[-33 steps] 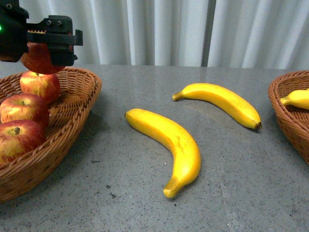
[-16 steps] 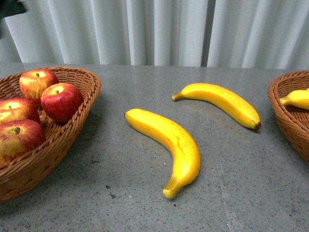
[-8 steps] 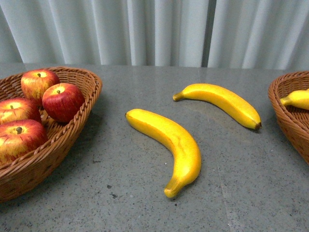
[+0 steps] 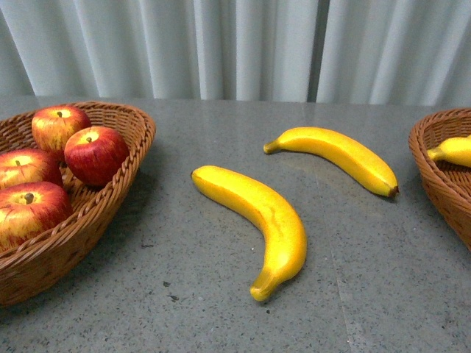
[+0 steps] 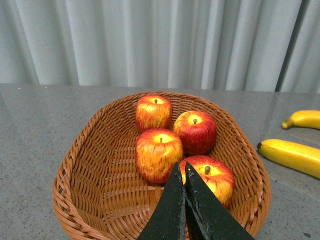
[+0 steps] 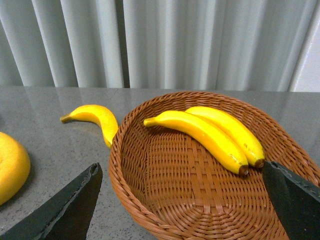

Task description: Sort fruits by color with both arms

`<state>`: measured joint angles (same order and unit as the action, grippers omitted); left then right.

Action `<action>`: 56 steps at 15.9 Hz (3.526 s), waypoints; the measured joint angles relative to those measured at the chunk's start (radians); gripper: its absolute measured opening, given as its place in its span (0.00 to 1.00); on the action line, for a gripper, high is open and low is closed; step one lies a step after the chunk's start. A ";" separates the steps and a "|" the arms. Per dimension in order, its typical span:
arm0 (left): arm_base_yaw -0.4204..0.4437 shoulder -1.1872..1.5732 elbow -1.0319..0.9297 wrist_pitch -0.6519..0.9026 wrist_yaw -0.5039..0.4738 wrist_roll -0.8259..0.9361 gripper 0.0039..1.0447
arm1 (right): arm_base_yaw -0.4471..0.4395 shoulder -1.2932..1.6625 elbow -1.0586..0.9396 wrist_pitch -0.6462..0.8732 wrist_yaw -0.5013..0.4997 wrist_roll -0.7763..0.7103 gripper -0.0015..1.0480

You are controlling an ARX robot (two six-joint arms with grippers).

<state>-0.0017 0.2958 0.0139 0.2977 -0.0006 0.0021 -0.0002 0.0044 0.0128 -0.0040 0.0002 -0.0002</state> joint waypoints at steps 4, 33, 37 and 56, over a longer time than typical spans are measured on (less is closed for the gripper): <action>0.000 -0.082 0.000 -0.080 0.000 0.000 0.01 | 0.000 0.000 0.000 0.000 0.000 0.000 0.94; 0.000 -0.289 0.001 -0.302 0.000 -0.002 0.94 | 0.000 0.000 0.000 0.000 0.000 0.000 0.94; 0.000 -0.289 0.001 -0.301 0.000 -0.002 0.94 | 0.001 0.325 0.023 0.325 -0.134 0.113 0.94; 0.000 -0.289 0.001 -0.302 0.001 -0.002 0.94 | 0.593 1.782 1.126 -0.023 0.016 0.016 0.94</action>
<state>-0.0021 0.0067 0.0147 -0.0040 0.0002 0.0006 0.5930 1.7863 1.1393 -0.0273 0.0162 0.0154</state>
